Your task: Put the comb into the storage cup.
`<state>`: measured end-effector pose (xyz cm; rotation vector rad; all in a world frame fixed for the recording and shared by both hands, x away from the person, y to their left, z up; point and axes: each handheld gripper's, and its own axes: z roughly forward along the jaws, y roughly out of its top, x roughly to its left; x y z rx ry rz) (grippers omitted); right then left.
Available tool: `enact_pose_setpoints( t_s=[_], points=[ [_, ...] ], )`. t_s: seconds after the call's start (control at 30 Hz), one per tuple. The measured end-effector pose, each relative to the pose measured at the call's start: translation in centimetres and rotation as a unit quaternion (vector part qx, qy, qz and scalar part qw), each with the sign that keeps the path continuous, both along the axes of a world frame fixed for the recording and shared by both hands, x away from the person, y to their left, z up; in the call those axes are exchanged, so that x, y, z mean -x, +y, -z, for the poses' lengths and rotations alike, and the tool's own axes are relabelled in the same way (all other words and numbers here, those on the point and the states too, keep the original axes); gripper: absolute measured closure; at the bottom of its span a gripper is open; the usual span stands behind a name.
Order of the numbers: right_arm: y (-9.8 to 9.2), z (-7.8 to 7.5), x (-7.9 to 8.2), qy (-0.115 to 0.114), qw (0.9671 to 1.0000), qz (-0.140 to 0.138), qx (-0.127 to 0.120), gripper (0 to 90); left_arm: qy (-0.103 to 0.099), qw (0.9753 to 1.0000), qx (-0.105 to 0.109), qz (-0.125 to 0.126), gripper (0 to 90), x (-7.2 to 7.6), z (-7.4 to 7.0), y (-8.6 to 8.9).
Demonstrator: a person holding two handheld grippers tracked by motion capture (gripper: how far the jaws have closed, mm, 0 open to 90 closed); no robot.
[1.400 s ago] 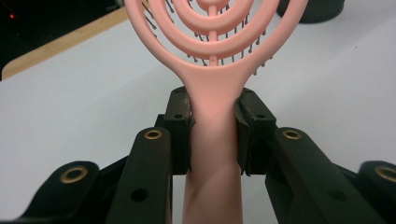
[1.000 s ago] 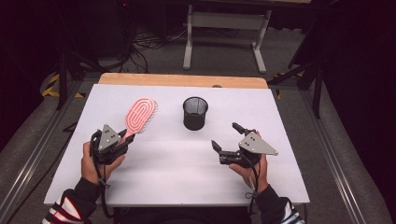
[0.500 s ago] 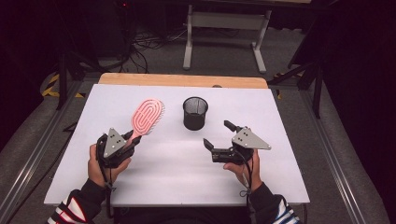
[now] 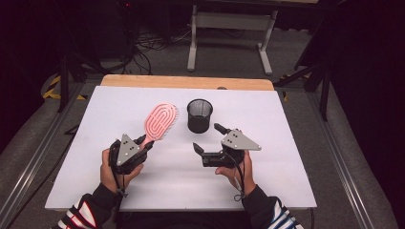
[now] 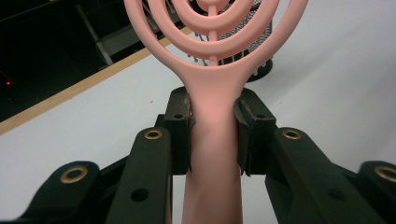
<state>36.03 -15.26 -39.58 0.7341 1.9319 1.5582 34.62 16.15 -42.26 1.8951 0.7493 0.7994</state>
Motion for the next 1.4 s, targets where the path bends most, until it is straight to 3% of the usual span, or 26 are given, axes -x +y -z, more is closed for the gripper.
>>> enact_pose_setpoints(
  t_s=[0.47,0.8,1.07,1.3,1.4],
  points=[
    [2.6,0.0,-0.1,0.026,0.9992,-0.025,-0.018,5.2,-0.013,0.9995,-0.012,0.027,70.2,0.8,0.5,-2.5],
    [3.5,0.2,-0.3,0.05,0.9974,-0.04,-0.033,5.3,-0.016,0.9987,-0.02,0.044,70.2,1.4,0.9,-3.9],
    [4.0,0.3,-0.3,0.056,0.9964,-0.049,-0.04,5.9,-0.025,0.9979,-0.028,0.052,70.1,1.7,1.1,-4.7],
    [4.5,0.5,-0.3,0.056,0.9967,-0.038,-0.045,11.9,-0.025,0.9968,-0.042,0.063,70.2,1.8,1.6,-5.6],
    [4.5,0.4,-0.4,0.07,0.9952,-0.035,-0.06,17.3,-0.021,0.9969,-0.045,0.061,70.1,1.7,1.8,-5.6]
  ],
)
